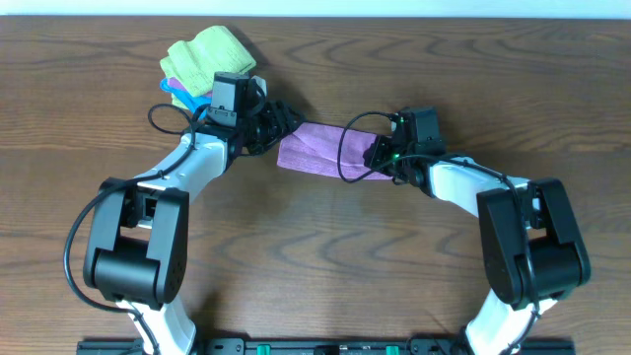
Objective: Fold the cloth
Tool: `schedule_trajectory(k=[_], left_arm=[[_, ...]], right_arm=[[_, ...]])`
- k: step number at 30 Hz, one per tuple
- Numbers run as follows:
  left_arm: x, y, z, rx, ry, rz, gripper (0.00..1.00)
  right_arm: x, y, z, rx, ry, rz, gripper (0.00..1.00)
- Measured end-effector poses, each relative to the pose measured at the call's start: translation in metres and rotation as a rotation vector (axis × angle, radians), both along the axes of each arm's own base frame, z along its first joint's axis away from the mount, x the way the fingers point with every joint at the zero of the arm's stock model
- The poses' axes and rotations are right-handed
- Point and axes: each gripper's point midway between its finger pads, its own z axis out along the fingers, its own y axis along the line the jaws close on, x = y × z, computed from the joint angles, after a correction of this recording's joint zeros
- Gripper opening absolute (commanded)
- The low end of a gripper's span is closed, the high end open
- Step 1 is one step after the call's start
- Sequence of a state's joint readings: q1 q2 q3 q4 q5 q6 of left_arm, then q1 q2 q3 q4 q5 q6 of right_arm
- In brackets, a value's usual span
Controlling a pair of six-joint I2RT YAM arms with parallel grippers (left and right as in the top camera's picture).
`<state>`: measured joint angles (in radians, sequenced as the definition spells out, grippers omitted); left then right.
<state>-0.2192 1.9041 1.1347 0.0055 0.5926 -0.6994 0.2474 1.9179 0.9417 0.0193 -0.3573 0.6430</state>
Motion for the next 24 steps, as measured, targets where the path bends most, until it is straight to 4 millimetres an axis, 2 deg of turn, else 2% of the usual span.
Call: schedule_trajectory(k=[7,12,24], left_arm=[[0.011,0.006,-0.013,0.047,-0.034,0.019,0.65],[0.017,0.002,-0.041,0.033,-0.019,0.014,0.64],[0.030,-0.002,-0.030,0.006,-0.097,0.017,0.64]], right_arm=[[0.000,0.000,0.000,-0.001,0.002,0.000,0.02],[-0.002,-0.001,-0.001,-0.006,0.016,0.000,0.01],[-0.002,-0.001,-0.001,-0.012,0.017,0.008,0.02]])
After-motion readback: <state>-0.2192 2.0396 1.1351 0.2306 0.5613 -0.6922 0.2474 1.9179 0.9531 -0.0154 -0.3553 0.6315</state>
